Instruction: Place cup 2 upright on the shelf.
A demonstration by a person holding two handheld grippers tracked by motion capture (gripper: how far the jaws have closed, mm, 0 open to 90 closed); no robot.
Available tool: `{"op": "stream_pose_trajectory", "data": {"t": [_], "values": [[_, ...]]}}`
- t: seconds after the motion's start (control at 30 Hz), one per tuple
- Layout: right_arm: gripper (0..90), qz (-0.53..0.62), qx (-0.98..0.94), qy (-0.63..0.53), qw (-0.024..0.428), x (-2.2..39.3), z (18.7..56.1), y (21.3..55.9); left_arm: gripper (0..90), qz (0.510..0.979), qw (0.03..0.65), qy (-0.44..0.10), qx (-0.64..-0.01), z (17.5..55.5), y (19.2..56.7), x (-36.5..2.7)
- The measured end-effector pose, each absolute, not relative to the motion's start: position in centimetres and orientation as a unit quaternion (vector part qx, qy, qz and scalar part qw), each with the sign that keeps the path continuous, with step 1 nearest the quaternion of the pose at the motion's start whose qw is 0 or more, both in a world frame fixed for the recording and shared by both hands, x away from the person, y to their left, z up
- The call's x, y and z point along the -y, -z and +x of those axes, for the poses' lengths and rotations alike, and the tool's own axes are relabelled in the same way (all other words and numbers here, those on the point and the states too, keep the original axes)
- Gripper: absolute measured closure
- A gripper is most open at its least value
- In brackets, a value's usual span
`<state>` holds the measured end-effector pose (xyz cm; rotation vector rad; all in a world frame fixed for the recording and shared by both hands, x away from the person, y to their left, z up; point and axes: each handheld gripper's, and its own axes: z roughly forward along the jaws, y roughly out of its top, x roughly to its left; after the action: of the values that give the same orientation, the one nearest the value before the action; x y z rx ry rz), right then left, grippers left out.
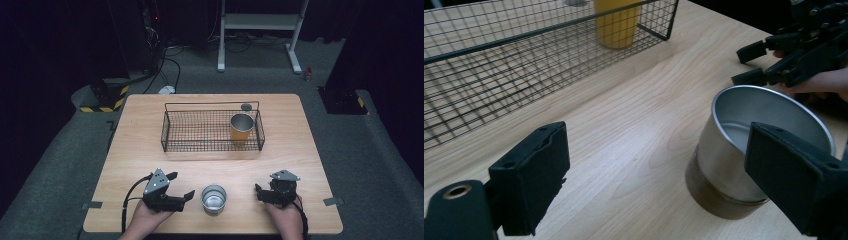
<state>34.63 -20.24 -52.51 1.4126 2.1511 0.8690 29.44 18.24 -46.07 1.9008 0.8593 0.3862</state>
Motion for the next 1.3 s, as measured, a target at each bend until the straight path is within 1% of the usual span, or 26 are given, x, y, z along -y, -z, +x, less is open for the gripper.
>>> {"op": "stream_pose_trajectory", "data": {"t": [0.27,0.43,0.67,0.93,1.03,1.3], "values": [[9.9,0.51,-0.773,-0.312,0.213,20.3,34.6,52.5,9.6,0.786,0.497,-0.144,-0.338,29.0,45.9,-17.3],[9.9,0.51,-0.773,-0.312,0.214,20.3,34.7,52.5,6.2,0.783,0.508,-0.134,-0.333,28.9,45.8,-16.9],[9.9,0.51,-0.773,-0.313,0.214,20.3,34.7,52.5,2.7,0.792,0.507,-0.135,-0.313,28.4,45.9,-15.6],[9.9,0.509,-0.773,-0.312,0.214,20.3,34.7,52.5,1.3,0.797,0.512,-0.125,-0.295,28.5,46.0,-14.1],[9.9,0.509,-0.773,-0.312,0.214,20.3,34.7,52.5,1.1,0.804,0.507,-0.119,-0.288,29.0,46.2,-12.7],[9.9,0.51,-0.773,-0.312,0.214,20.3,34.7,52.5,0.2,0.813,0.501,-0.124,-0.271,29.0,46.8,-11.2]]}}
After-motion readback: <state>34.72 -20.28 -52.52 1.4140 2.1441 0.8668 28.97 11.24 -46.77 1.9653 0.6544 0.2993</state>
